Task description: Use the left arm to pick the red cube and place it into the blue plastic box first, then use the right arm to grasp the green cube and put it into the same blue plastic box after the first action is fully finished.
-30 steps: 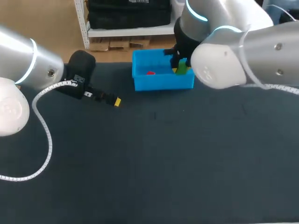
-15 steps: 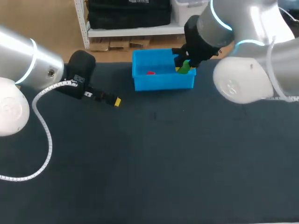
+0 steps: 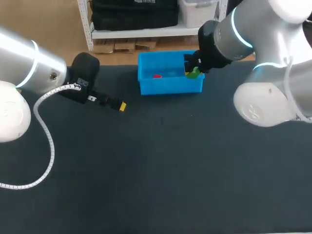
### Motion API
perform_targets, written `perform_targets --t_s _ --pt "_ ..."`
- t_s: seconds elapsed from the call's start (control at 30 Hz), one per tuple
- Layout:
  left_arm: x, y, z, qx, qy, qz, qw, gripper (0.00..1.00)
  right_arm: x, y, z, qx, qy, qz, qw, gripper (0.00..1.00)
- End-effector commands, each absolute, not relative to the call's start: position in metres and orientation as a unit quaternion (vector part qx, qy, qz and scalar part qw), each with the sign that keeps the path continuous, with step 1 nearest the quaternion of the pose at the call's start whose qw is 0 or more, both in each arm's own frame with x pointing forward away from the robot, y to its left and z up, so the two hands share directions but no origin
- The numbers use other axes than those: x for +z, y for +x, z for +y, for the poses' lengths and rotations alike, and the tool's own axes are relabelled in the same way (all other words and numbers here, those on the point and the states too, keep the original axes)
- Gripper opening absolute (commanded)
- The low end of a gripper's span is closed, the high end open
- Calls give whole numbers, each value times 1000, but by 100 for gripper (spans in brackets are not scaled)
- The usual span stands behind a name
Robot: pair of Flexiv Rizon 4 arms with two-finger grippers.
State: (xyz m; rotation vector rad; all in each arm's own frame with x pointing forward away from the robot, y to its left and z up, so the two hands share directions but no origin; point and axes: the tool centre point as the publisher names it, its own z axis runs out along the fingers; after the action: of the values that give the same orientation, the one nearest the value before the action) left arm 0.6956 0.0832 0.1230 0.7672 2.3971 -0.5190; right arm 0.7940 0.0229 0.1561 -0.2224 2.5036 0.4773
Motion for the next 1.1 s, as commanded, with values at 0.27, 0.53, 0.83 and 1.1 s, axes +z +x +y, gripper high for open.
perform_targets --t_s 0.27,0.53,0.83,1.1 --pt "122 696 85 -197 288 893 284 100 156 809 31 176 -82 930 313 0" --pt "122 696 85 -197 288 893 284 100 149 839 41 172 -87 929 315 0" --pt "122 696 85 -197 288 893 284 100 137 877 46 170 -89 928 318 0" --pt "122 696 85 -197 288 893 284 100 124 910 45 170 -90 927 322 0"
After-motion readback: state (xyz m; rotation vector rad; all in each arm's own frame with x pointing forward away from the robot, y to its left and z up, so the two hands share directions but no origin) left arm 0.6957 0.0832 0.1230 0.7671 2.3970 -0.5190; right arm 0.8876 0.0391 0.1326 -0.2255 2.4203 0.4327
